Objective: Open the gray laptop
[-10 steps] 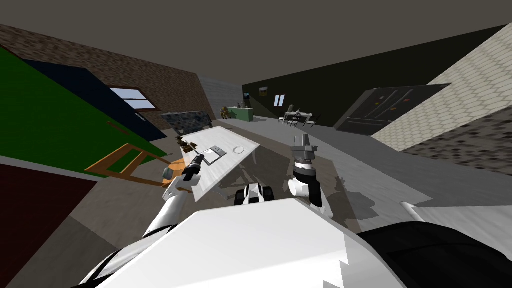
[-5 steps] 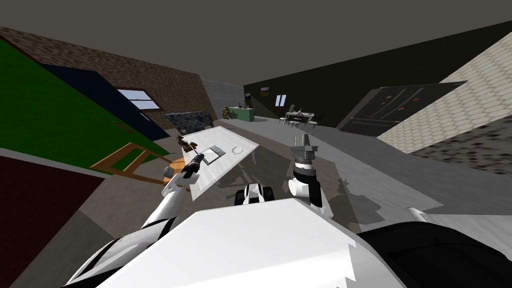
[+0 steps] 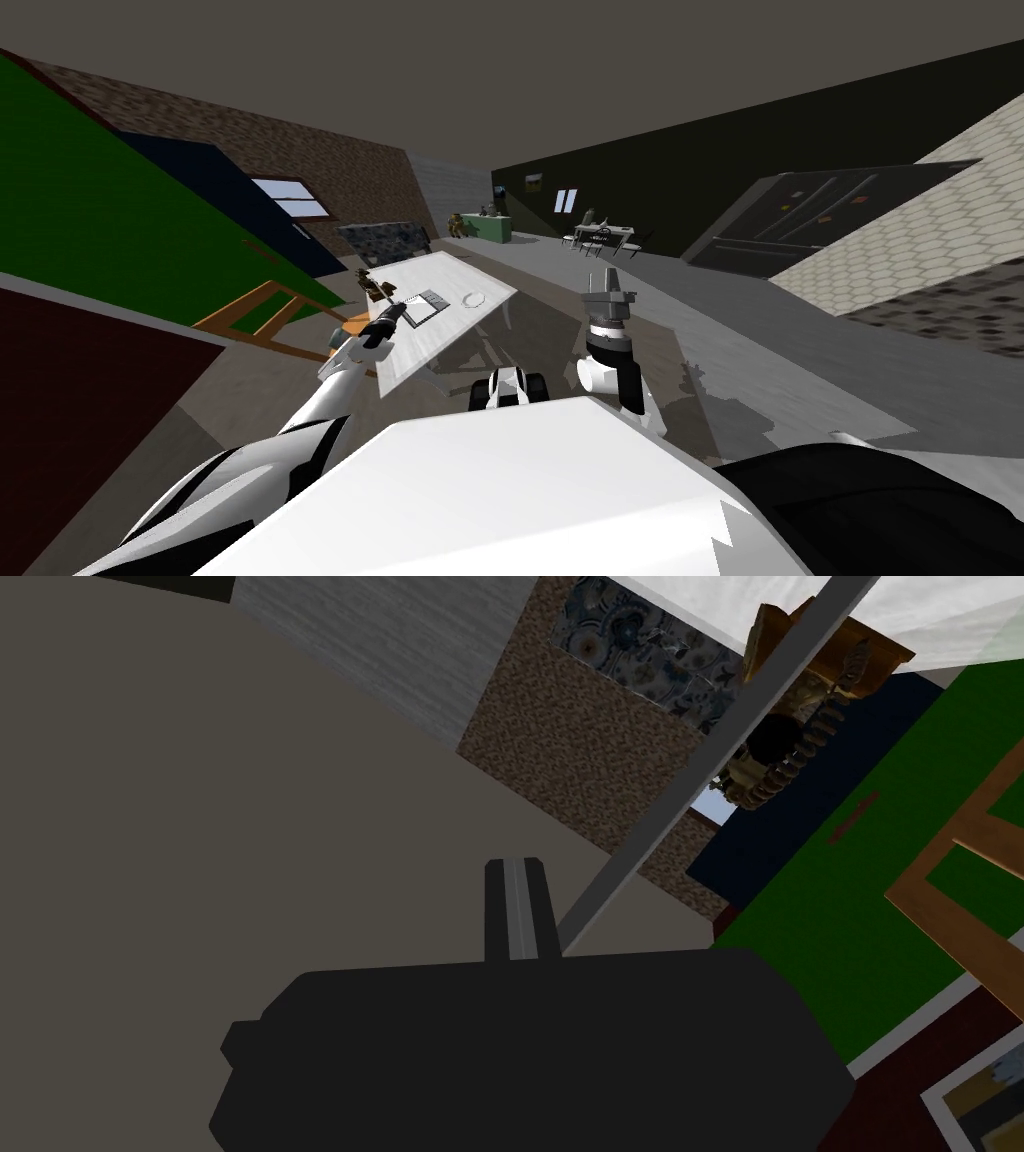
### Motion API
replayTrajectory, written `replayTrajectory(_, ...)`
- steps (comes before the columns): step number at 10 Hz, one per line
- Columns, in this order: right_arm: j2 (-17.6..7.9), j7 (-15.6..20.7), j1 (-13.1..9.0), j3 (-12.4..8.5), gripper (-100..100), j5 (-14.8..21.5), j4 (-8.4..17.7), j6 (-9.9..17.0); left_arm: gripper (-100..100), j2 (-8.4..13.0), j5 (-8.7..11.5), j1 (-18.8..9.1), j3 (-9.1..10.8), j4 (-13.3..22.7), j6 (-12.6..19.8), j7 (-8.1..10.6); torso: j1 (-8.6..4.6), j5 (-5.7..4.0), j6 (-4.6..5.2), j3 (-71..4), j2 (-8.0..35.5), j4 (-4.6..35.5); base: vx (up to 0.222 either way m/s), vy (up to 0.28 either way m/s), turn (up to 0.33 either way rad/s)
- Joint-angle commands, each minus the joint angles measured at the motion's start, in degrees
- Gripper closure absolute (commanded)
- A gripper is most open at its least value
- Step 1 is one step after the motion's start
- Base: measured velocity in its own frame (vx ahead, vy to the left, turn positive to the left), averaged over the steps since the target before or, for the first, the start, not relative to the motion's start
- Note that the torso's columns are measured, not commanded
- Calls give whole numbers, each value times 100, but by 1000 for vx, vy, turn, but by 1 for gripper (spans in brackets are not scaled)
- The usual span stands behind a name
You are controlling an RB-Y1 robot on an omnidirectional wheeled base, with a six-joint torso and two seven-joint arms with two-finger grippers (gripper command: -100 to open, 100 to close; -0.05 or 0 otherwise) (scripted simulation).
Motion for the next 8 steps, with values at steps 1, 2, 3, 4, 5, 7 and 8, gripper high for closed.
replayTrajectory(1, 0, 0, 0, 0, 0, 0, 0, 0, 100, 76, -2, -69, -43, 312, -17, 34, 11, 4, 0, 0, -1, -1, -2, -15, -7)
replayTrajectory(2, -1, 0, 0, -1, 0, 0, 0, 0, 100, 343, -89, -333, -228, 543, -133, 113, 19, 6, 0, -1, -1, 0, -2, -76, 105)
replayTrajectory(3, 0, 0, 0, 0, 0, 0, 0, 0, 100, 373, -89, -399, -228, 733, -133, 113, -7, -4, -1, -2, -2, 3, 3, -96, 63)
replayTrajectory(4, 0, 0, 0, 0, 0, 0, 0, 0, 100, 579, -175, -680, -413, 997, -248, 192, -13, -6, 1, -2, -2, 1, -16, -138, 103)
replayTrajectory(5, 1, 0, 0, 1, 0, 0, 0, 0, 100, 669, -175, -729, -413, 1219, -248, 192, -20, -6, -1, 2, 4, 2, -5, -117, 56)
replayTrajectory(7, 0, 0, 0, 0, 0, 0, 0, 0, 100, 662, -171, -734, -412, 1319, -276, 193, 29, 9, 0, -3, -6, -2, 8, -25, -6)
replayTrajectory(8, -1, 0, 0, -1, 0, 0, 0, 0, -100, 673, -301, -696, -256, 1231, -265, 28, 32, 11, 0, -3, -4, -2, 85, -55, 206)
